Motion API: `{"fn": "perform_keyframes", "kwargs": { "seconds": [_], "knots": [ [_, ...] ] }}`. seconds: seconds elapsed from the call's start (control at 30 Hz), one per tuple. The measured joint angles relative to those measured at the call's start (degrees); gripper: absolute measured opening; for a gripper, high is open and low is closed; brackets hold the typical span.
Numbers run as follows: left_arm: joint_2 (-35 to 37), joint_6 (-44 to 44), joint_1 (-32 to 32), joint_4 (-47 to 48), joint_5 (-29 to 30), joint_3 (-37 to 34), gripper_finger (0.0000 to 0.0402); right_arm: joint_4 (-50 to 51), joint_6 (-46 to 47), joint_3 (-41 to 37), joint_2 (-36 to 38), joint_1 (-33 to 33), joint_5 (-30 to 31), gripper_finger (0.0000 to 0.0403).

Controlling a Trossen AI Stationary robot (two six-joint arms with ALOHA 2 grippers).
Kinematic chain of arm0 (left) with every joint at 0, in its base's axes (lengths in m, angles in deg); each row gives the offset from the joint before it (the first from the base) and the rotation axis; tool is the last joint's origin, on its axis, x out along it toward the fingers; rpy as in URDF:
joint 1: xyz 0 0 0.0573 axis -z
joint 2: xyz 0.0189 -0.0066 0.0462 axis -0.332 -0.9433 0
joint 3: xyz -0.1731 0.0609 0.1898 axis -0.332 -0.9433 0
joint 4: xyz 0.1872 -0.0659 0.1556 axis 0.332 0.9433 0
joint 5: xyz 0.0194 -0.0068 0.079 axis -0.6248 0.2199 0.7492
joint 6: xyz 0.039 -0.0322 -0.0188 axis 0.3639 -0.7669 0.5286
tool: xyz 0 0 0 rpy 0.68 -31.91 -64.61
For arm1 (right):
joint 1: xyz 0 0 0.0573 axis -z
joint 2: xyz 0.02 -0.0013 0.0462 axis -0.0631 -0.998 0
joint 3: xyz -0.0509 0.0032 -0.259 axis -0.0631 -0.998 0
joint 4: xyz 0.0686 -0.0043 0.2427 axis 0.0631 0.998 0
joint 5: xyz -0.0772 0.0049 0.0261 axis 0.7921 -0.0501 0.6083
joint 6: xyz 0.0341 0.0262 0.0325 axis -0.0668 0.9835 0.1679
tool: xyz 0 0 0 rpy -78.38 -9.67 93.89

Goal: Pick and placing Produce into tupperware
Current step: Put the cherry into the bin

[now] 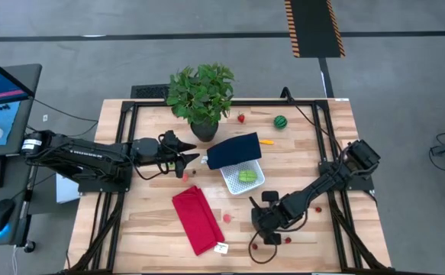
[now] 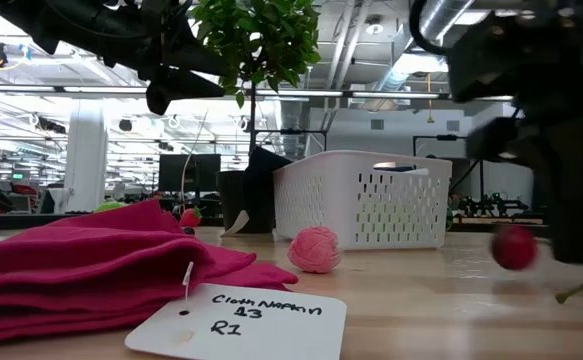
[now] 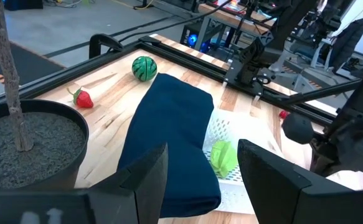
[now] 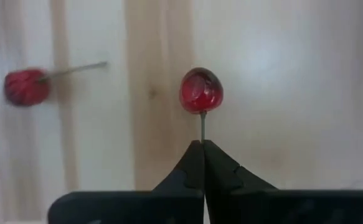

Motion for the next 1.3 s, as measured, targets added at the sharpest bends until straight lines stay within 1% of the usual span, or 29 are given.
{"fn": "perform_keyframes", "kwargs": {
  "seconds": [0.1,0.3,0.47,0.57,0.67,0.83,0.97,1.17,1.3],
  "knots": [
    [0.0,0.0,0.0,0.0,0.0,0.0,0.0185,4.5,-1.7,1.8,0.0,0.8,2.8,0.0009],
    [0.0,0.0,0.0,0.0,0.0,0.0,0.0185,16.3,-2.1,8.8,0.0,0.2,8.1,0.0011],
    [0.0,0.0,0.0,0.0,0.0,0.0,0.0185,23.6,-3.2,14.0,0.1,0.1,15.9,0.0011],
    [0.0,-0.1,0.0,0.0,0.0,0.0,0.0185,27.6,-3.3,15.6,0.1,0.9,21.0,0.0012],
    [0.0,-0.1,0.0,0.0,0.0,0.0,0.0185,30.1,-3.3,16.1,0.1,2.1,25.5,0.0013],
    [0.0,-0.2,0.0,0.0,0.0,0.0,0.0185,30.4,-6.2,16.1,0.1,5.0,30.2,0.0013],
    [0.0,-0.3,0.0,0.1,0.0,0.0,0.0185,29.4,-9.1,16.1,0.9,7.3,30.1,0.0016],
    [0.0,-0.3,0.0,0.1,0.0,0.0,0.0185,23.8,-16.1,16.1,1.7,11.5,24.5,0.0017],
    [0.0,-0.5,0.0,0.1,0.0,0.0,0.0185,21.9,-19.4,16.1,1.7,14.2,23.1,0.0031]
  ]
}}
